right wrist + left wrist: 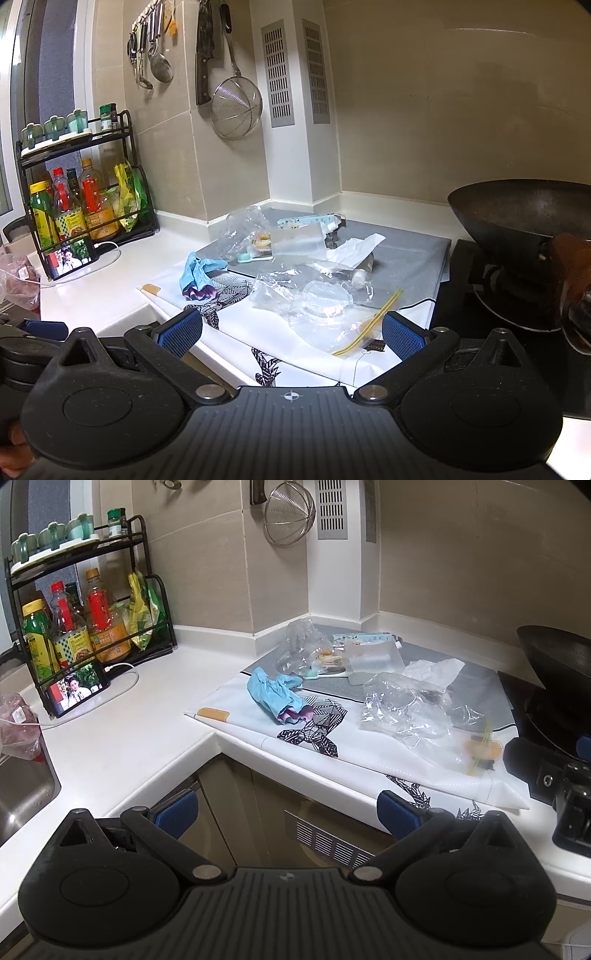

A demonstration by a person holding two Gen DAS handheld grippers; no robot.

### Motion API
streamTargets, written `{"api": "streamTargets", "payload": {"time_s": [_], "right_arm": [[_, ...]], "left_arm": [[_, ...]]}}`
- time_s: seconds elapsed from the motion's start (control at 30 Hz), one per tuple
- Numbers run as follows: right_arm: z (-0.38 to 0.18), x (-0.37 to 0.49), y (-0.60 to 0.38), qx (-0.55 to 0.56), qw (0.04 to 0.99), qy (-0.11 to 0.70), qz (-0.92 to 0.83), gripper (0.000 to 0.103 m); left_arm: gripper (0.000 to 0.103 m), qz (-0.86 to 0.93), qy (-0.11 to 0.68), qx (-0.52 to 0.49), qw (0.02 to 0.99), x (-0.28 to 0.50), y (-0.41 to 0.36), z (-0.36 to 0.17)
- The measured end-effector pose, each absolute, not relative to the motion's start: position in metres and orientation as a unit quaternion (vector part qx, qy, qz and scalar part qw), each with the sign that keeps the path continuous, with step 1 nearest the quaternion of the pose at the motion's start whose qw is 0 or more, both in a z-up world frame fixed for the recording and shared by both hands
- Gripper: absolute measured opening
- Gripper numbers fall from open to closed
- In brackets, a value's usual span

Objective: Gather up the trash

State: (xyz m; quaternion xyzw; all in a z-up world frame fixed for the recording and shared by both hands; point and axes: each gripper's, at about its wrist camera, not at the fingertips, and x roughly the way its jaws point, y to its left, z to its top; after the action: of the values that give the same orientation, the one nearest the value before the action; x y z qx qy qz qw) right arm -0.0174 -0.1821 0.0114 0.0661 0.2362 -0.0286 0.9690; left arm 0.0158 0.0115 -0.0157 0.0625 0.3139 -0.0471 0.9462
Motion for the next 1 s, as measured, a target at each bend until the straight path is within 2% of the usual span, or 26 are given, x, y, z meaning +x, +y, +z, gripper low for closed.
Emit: {"api": "streamTargets", "payload": {"time_s": [0.67,1.0], "right_arm": [[0.003,-0.014,-0.185,0.074,0.97,0.23,-0.022,0.103],[-0.019,-0.004,-0.202,0.146,0.966,0.212,0.018,0.103]], "left_arm": [[0.103,-0.049,0.325,0.055,0.943,0.023,0.017,-0.021],[0.103,-0.023,0.342,0.036,0.939,0.049,0.036,-0.027]]}}
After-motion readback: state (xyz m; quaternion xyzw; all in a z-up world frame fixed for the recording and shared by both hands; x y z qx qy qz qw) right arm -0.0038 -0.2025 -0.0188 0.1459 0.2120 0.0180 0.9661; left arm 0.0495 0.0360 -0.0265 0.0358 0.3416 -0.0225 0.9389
